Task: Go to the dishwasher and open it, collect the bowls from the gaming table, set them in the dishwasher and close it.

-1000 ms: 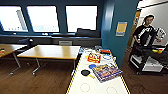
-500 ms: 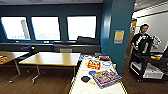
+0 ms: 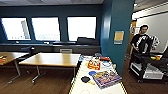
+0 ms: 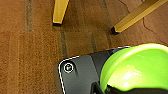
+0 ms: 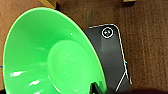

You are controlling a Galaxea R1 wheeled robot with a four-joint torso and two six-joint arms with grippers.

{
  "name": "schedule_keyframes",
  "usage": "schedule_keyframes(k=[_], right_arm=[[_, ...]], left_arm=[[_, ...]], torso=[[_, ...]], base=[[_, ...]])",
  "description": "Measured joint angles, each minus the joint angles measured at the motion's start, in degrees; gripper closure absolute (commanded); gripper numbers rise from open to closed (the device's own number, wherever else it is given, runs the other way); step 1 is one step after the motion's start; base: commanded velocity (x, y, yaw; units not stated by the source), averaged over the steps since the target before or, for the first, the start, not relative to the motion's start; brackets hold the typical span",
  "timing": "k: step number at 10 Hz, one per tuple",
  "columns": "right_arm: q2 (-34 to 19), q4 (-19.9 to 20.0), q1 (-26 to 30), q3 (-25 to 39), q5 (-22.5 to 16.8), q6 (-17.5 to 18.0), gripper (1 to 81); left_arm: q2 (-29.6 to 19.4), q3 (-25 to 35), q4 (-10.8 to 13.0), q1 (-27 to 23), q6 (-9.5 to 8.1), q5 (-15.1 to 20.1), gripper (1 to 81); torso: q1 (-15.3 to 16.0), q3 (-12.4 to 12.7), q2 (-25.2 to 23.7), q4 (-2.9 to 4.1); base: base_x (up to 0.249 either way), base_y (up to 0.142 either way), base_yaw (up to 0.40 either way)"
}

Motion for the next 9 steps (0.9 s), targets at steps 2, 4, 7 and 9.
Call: schedule_keyframes(k=[2,4,7,9], right_arm=[[3.1,-1.2,-0.4,-3.5,0.0,0.1,81.1],[4.3,-1.7,-0.9,-6.0,0.1,0.0,81.1],[5.2,-2.6,-1.9,-8.2,0.1,-0.4,81.1],[5.4,-2.6,-2.1,-8.7,0.1,-0.4,81.1]], left_arm=[[3.3,-4.9,0.0,2.0,0.37,-2.6,81.1],[6.2,-9.7,0.0,3.8,0.61,-4.4,81.1],[10.1,-17.5,0.0,6.4,1.27,-8.7,81.1],[11.4,-22.2,0.0,7.2,1.60,-10.7,81.1]], torso=[[0.0,0.0,0.0,0.00],[0.0,0.0,0.0,0.00],[0.0,0.0,-0.1,0.00],[0.0,0.0,-0.1,0.00]], base=[[0.000,0.000,0.000],[0.000,0.000,0.000],[0.000,0.000,0.000],[0.000,0.000,0.000]])
